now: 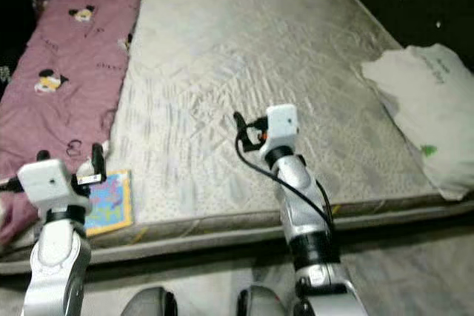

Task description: Clean up the room

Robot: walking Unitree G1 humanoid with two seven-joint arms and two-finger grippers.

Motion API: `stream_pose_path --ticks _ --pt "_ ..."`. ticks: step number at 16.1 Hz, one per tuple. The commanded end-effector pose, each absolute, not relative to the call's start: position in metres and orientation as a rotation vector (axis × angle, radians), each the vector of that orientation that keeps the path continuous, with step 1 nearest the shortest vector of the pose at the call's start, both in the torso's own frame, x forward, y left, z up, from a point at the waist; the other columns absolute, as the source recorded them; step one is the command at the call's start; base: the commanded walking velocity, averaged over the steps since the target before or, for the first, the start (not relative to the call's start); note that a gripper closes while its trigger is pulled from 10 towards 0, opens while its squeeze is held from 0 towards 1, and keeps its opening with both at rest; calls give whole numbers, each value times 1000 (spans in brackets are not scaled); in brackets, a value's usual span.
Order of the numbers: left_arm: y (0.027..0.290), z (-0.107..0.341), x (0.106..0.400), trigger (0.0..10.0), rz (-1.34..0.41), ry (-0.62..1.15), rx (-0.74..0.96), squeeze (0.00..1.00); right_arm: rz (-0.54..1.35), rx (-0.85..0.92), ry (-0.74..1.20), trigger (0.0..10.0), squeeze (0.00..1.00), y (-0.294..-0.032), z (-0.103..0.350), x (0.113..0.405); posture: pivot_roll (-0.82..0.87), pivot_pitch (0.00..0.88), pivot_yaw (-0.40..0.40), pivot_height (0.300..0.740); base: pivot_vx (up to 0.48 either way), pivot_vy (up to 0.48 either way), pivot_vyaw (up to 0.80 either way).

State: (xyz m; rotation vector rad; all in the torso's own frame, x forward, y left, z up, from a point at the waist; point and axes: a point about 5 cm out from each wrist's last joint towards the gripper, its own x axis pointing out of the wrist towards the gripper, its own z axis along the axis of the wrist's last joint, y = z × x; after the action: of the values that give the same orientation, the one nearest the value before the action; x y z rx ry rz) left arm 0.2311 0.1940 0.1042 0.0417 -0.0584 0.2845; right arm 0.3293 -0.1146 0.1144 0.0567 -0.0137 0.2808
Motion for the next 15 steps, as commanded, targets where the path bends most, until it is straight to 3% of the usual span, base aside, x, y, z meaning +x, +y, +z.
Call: stream_pose_path --ticks 1,2,3,7,8,10,15 --pt "191 104 232 10000 272 -23 23 0 287 74 -34 10000 0 -110 118 329 -36 70 9 740 0 0 0" --pt "188 105 236 10000 190 -46 5 0 284 66 -37 10000 0 -109 118 328 -49 67 24 740 0 0 0" --pt "191 104 238 10000 204 -55 79 0 287 59 -36 10000 0 -109 118 328 -54 64 27 740 0 0 0" --pt "181 104 249 10000 130 -152 55 0 239 16 -95 10000 0 -121 119 323 -103 47 55 740 0 0 0" --pt "179 96 250 10000 187 -75 95 0 190 51 -93 10000 0 -128 117 320 -111 44 56 740 0 0 0" --pt "175 94 250 10000 118 -81 62 0 145 33 -87 10000 0 -135 116 320 -122 39 52 740 0 0 0" --pt "176 81 247 10000 167 -9 56 0 222 12 -65 10000 0 -132 113 316 -112 57 3 740 0 0 0"
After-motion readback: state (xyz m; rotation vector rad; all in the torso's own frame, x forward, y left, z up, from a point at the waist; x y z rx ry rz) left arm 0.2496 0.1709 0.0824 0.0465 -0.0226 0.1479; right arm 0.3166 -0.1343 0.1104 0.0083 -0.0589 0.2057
